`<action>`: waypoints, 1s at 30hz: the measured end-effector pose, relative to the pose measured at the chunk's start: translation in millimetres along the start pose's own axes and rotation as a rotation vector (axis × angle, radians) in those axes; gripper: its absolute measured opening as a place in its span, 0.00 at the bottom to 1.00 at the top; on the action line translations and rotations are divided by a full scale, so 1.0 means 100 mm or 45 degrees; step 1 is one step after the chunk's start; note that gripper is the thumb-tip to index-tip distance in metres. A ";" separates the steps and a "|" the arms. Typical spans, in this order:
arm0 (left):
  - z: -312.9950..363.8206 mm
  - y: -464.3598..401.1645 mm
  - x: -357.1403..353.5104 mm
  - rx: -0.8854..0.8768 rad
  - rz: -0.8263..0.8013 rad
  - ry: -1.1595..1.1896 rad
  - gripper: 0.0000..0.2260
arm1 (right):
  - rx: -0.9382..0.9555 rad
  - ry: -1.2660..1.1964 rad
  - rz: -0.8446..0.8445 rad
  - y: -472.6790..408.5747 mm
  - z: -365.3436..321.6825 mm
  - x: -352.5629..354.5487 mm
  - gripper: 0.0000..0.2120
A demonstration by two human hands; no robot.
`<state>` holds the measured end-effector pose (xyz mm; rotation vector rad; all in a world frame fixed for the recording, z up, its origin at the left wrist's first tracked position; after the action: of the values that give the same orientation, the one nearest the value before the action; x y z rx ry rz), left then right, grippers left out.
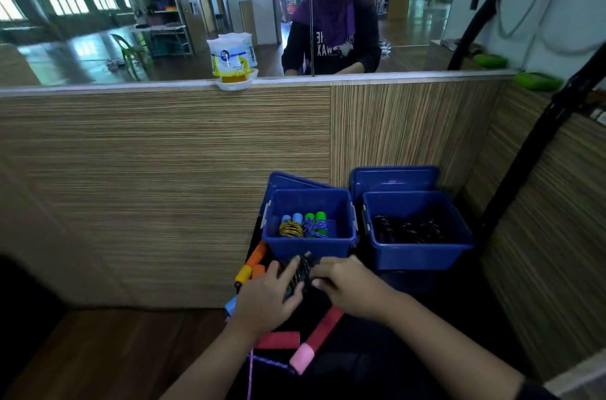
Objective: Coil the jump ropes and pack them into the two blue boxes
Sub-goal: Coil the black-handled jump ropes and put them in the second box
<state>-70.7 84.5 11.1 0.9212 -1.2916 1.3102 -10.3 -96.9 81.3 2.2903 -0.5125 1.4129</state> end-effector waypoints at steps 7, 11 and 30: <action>0.27 0.17 0.03 -0.394 0.061 -0.014 0.22 | 0.079 -0.306 -0.060 -0.02 0.34 0.20 0.06; 0.24 0.19 0.09 -0.351 0.034 0.081 0.26 | 0.025 -0.714 -0.079 -0.01 0.39 0.15 0.01; 0.51 0.11 0.22 0.142 0.044 0.406 0.30 | -0.079 -1.146 0.024 0.00 0.44 -0.03 0.06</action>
<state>-92.1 39.3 36.9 0.7322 -0.9992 1.5002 21.5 -119.3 60.2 2.7746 -0.8021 0.2768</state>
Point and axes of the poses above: each hand's wrist, its own y-axis away from the middle knuckle, its own x-axis out of the back of the hand, z = x × y, the point moved 1 cm from there along -y, towards the middle knuckle, and after that the axes turned 14 degrees about -z, right-handed, at the moved point
